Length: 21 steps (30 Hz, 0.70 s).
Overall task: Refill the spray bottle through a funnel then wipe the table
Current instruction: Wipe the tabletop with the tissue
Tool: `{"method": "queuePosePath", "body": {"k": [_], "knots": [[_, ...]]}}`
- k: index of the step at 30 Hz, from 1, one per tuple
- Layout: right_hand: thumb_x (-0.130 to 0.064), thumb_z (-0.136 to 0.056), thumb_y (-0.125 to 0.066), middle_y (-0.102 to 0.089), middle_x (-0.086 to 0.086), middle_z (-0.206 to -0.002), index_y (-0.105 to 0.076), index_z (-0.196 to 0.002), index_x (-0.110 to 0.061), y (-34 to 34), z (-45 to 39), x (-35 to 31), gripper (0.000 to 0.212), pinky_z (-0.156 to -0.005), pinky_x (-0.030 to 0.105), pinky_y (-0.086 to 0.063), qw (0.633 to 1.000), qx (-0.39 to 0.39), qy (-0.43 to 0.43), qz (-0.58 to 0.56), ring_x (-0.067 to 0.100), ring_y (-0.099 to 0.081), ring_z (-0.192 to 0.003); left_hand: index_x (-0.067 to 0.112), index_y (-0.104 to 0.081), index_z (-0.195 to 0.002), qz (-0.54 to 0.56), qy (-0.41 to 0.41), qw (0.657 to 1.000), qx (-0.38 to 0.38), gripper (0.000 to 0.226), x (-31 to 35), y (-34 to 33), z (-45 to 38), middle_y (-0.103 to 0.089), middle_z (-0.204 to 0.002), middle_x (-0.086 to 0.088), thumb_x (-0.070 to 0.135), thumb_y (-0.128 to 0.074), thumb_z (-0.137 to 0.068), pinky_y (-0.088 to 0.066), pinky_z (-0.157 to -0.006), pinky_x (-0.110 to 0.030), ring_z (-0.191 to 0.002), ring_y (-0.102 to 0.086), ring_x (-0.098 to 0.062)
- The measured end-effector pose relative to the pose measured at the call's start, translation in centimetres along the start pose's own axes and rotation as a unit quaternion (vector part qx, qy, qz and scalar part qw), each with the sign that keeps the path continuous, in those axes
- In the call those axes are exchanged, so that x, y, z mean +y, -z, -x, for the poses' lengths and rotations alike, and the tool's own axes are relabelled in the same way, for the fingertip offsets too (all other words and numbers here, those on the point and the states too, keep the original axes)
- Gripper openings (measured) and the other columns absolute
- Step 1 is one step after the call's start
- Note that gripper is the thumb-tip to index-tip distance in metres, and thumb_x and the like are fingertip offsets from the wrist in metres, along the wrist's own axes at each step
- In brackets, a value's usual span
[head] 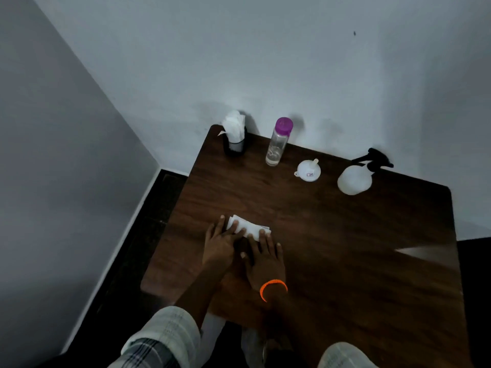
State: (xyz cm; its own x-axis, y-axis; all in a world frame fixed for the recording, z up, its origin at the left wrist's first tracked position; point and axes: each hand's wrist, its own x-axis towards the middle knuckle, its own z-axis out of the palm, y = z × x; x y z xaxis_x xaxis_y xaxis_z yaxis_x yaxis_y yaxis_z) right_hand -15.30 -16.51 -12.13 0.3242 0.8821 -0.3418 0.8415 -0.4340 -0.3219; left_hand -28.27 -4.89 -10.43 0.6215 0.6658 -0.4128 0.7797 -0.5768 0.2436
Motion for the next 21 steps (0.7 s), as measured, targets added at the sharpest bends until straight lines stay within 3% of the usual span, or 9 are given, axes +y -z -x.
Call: {"method": "queuePosePath", "body": {"k": [2,5,8,10,15,21], "knots": [[-0.06,-0.101,-0.03,-0.011,0.001,-0.171,-0.024,-0.159,-0.041,-0.7,1.8,-0.1,0.062,-0.124,0.046,0.002,1.0,-0.016,0.013,0.004,0.02,-0.007,-0.158,0.049,-0.038,-0.15,-0.004,0.004,1.0,-0.005,0.066,-0.2,-1.0,2.2,-0.022,-0.166,0.014,0.064,-0.035,-0.086,-0.005,-0.122,-0.047,-0.157,-0.001,-0.026],[-0.061,-0.098,-0.03,-0.017,0.001,-0.17,-0.029,-0.158,-0.039,-1.5,4.3,-0.3,0.065,-0.122,0.047,0.0,0.999,-0.027,0.039,0.015,0.02,-0.01,-0.158,0.045,-0.056,-0.138,0.037,0.016,0.999,0.012,0.055,-0.2,-2.4,5.6,-0.048,-0.154,0.009,0.051,-0.043,-0.085,-0.017,-0.115,-0.046,-0.151,-0.028,-0.031],[-0.058,-0.094,-0.041,-0.034,0.003,-0.165,-0.041,-0.153,-0.036,-2.4,6.4,-0.1,0.063,-0.119,0.048,-0.011,0.997,-0.032,0.066,0.03,0.023,-0.028,-0.154,0.042,-0.064,-0.13,0.04,0.024,0.998,0.036,0.05,0.0,-3.8,8.3,-0.059,-0.145,0.006,0.047,-0.043,-0.085,-0.024,-0.111,-0.048,-0.145,-0.041,-0.034],[-0.057,-0.093,-0.046,-0.039,0.004,-0.162,-0.044,-0.151,-0.035,-3.0,7.7,0.2,0.062,-0.117,0.049,-0.015,0.995,-0.027,0.088,0.04,0.025,-0.035,-0.151,0.042,-0.065,-0.129,0.034,0.038,0.998,0.037,0.05,0.1,-4.9,10.3,-0.06,-0.144,0.007,0.05,-0.044,-0.085,-0.025,-0.111,-0.047,-0.144,-0.042,-0.033],[-0.058,-0.094,-0.049,-0.035,0.004,-0.165,-0.041,-0.153,-0.035,-4.5,10.6,0.7,0.064,-0.118,0.05,-0.015,0.988,-0.045,0.135,0.066,0.025,-0.031,-0.153,0.037,-0.067,-0.131,0.082,0.061,0.994,0.046,0.056,1.0,-6.2,14.7,-0.058,-0.146,0.006,0.051,-0.043,-0.082,-0.027,-0.111,-0.047,-0.146,-0.038,-0.035],[-0.057,-0.097,-0.046,-0.029,0.003,-0.167,-0.037,-0.156,-0.036,-5.4,13.5,2.2,0.063,-0.12,0.051,-0.013,0.981,-0.058,0.167,0.083,0.023,-0.022,-0.156,0.029,-0.068,-0.13,0.111,0.066,0.991,0.041,0.061,2.9,-7.0,18.1,-0.06,-0.144,-0.002,0.036,-0.041,-0.077,-0.027,-0.112,-0.046,-0.143,-0.043,-0.035]]}}
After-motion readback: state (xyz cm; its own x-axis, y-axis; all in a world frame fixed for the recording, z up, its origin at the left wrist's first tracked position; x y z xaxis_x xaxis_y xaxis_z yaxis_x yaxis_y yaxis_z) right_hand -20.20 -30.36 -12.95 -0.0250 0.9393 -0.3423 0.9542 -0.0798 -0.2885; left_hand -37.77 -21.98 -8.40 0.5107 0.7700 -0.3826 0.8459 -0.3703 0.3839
